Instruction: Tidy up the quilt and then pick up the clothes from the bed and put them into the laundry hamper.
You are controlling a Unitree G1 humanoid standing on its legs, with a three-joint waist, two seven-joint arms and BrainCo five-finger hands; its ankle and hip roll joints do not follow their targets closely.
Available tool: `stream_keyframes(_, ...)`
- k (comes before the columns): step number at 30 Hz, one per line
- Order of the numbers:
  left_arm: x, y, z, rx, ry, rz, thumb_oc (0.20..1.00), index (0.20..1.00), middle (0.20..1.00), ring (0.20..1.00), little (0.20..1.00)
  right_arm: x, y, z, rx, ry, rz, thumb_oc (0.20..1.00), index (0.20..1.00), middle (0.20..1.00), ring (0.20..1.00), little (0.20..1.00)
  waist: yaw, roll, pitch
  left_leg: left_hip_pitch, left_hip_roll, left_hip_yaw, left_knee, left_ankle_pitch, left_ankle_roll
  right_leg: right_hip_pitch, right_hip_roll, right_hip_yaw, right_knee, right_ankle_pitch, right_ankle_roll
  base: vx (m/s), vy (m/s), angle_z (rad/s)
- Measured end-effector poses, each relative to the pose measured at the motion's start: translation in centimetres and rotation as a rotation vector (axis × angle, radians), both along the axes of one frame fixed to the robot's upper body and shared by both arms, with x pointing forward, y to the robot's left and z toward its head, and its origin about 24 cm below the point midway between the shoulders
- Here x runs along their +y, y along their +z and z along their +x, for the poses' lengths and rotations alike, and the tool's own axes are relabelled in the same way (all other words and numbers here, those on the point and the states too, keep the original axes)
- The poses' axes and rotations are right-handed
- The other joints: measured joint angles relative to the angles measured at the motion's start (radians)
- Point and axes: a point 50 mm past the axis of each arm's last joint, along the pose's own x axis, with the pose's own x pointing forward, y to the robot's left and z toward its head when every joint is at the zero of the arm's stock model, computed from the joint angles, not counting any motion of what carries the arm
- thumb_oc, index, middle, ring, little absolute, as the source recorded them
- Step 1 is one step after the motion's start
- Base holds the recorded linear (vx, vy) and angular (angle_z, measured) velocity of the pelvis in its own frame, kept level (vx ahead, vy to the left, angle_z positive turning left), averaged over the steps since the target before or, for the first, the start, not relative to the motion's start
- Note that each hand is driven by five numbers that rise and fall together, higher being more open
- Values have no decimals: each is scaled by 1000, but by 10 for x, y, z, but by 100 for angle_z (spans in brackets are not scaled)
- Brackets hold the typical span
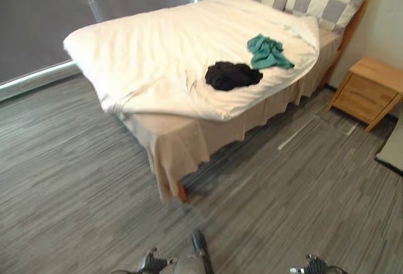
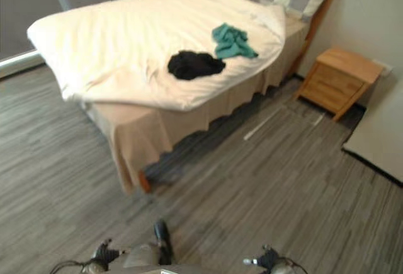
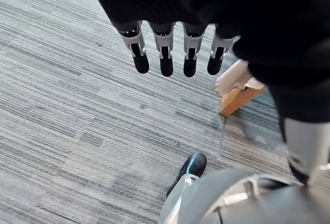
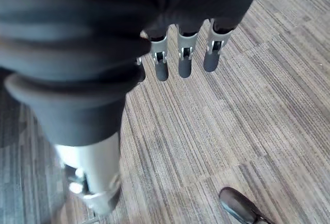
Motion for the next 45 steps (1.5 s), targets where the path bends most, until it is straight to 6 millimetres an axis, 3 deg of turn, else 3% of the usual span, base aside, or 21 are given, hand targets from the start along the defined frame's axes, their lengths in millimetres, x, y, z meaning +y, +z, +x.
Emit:
stream_keyframes(1, 1, 1, 2, -4, -5, 3, 1000, 1000, 1000, 1000, 1000, 4, -2, -4, 12, -1, 15, 1000, 1000, 1000, 1000, 1000, -3, 4, 3, 19, 0, -6, -22, 0, 0, -60, -11, -5, 130, -13, 33, 294, 4, 24)
stream_keyframes(2, 2, 3, 13, -19, -19, 10, 1000, 1000, 1000, 1000, 1000, 9, -2, -2, -2, 9, 34, 1000, 1000, 1000, 1000, 1000, -6, 0, 17, 43, -1, -14, -21, -21, -2, -186, -53, -4, 427, 12, 88, 343, -22, 18)
stream_keyframes(3, 3, 3, 13, -9, -21, 15, 1000, 1000, 1000, 1000, 1000, 7, 1, 8, -45, -7, 33, 1000, 1000, 1000, 1000, 1000, -19, 1, 25, 65, -8, -28, -22, -30, -5, -275, -84, -5, 608, 24, 111, 504, -96, 50)
stream_keyframes(5, 4, 6, 24, -34, -53, 23, 1000, 1000, 1000, 1000, 1000, 2, 4, 16, -62, -9, 22, 1000, 1000, 1000, 1000, 1000, -23, 6, 30, 118, -22, -73, -23, -91, -35, -395, -142, -12, 664, 18, 102, 406, -128, 53)
stream_keyframes(6, 4, 7, 28, -42, -67, 27, 1000, 1000, 1000, 1000, 1000, 1, 5, 20, -71, -6, 16, 1000, 1000, 1000, 1000, 1000, -34, 13, 32, 128, -33, -88, -28, -112, -35, -434, -181, -36, 575, 6, 80, 236, -156, 52)
stream_keyframes(9, 5, 10, 34, -65, -68, 30, 1000, 1000, 1000, 1000, 1000, 1, 8, 30, -106, -2, 20, 1000, 1000, 1000, 1000, 1000, -45, 17, 38, 158, -76, -174, -27, -143, -51, -483, -229, 24, 255, 29, 95, 434, -348, 95)
stream_keyframes(10, 6, 9, 32, -57, -64, 32, 1000, 1000, 1000, 1000, 1000, 1, 8, 30, -102, -1, 21, 1000, 1000, 1000, 1000, 1000, -61, 26, 38, 154, -78, -227, -28, -156, -46, -434, -203, 160, 19, 63, 95, 243, -257, 110)
stream_keyframes(12, 7, 10, 34, -67, -57, 34, 1000, 1000, 1000, 1000, 1000, -1, 7, 29, -104, -49, 31, 1000, 1000, 1000, 1000, 1000, -66, 24, 47, 167, -85, -320, -28, -165, -66, -402, -220, 286, -169, 192, 110, 328, -419, 142)
stream_keyframes(14, 10, 11, 33, -66, -41, 38, 1000, 1000, 1000, 1000, 1000, 0, 7, 26, -99, -64, 37, 1000, 1000, 1000, 1000, 1000, -68, 22, 52, 178, -74, -385, -28, -175, -94, -386, -218, 348, -169, 262, 107, 208, -375, 123)
stream_keyframes(15, 17, 10, 22, -49, -15, 47, 1000, 1000, 1000, 1000, 1000, 4, 5, 24, -92, -60, 48, 1000, 1000, 1000, 1000, 1000, -55, 12, 52, 190, -65, -404, -26, -178, -119, -356, -220, 315, -168, 296, 103, 189, -443, 106)
stream_keyframes(16, 27, 11, 15, -46, 0, 66, 1000, 1000, 1000, 1000, 1000, 10, 3, 17, -76, -61, 65, 1000, 1000, 1000, 1000, 1000, -45, -32, 34, 206, -58, -397, -28, -194, -153, -333, -233, 277, -168, 318, 84, 90, -304, 81)
stream_keyframes(17, 23, 8, 7, -30, 12, 56, 1000, 1000, 1000, 1000, 1000, 8, 3, 17, -72, -58, 58, 1000, 1000, 1000, 1000, 1000, -44, -23, 26, 220, -26, -404, -28, -203, -176, -318, -208, 268, -168, 310, 116, 58, -202, 41)
stream_keyframes(18, 14, 2, -11, -9, 62, 16, 1000, 1000, 1000, 1000, 1000, 2, 6, 23, -86, -41, 39, 1000, 1000, 1000, 1000, 1000, -34, 32, 14, 206, 34, -379, -26, -197, -190, -314, -156, 231, -169, 302, 81, 4, -194, 34)
stream_keyframes(19, 4, -1, -13, -17, 102, -22, 1000, 1000, 1000, 1000, 1000, -2, 8, 26, -103, -23, 28, 1000, 1000, 1000, 1000, 1000, -46, 50, 18, 204, 79, -374, -23, -198, -215, -316, -123, 204, -162, 295, 64, -11, -127, 39)
stream_keyframes(23, -4, 1, -2, -119, 295, -101, 1000, 1000, 1000, 1000, 1000, -29, 16, 32, -119, -1, -43, 1000, 1000, 1000, 1000, 1000, -27, 90, 32, 161, 108, -327, 4, -103, -270, -288, -107, 119, -162, 267, 22, -82, -141, 64)
stream_keyframes(27, 35, 43, 61, -489, 480, -102, 1000, 1000, 1000, 1000, 1000, -41, 19, 23, -131, -50, -64, 1000, 1000, 1000, 1000, 1000, -40, 76, 46, 101, 100, -222, 73, -78, -269, -249, -115, 24, -165, 238, 18, 2, -53, 69)
stream_keyframes(29, 52, 95, 109, -758, 355, -59, 1000, 1000, 1000, 1000, 1000, -48, 18, 8, -93, -55, -87, 1000, 1000, 1000, 1000, 1000, -56, 109, 56, 140, 109, -135, -19, -99, -227, -232, -86, 2, -164, 216, 37, -2, -18, 49)
stream_keyframes(34, 65, 207, 183, -1109, -81, 190, 1000, 1000, 1000, 1000, 1000, -39, 10, -23, -24, -76, -51, 1000, 1000, 1000, 1000, 1000, -69, 99, 61, 135, 79, -131, -27, -96, -214, -240, -120, 7, -168, 232, 62, -26, 0, 1)
stream_keyframes(37, 41, 245, 218, -1202, -282, 278, 1000, 1000, 1000, 1000, 1000, -37, 9, -22, -14, -59, -35, 1000, 1000, 1000, 1000, 1000, -87, 109, 64, 108, 74, -95, -26, -97, -215, -295, -126, 45, -168, 246, 76, -178, 48, -31)
stream_keyframes(41, -7, 307, 277, -1296, -550, 434, 1000, 1000, 1000, 1000, 1000, -32, 19, 32, -141, 18, -26, 1000, 1000, 1000, 1000, 1000, -143, 116, 104, -3, 65, -31, -23, -65, -187, -449, -135, 117, -167, 306, 82, -207, 45, -52)
stream_keyframes(45, -42, 355, 312, -1326, -669, 573, 1000, 1000, 1000, 1000, 1000, -26, 29, 65, -250, 21, -22, 1000, 1000, 1000, 1000, 1000, -235, 106, 199, -54, 58, 5, -20, -47, -180, -530, -140, 157, -160, 340, 76, -150, -13, -28)
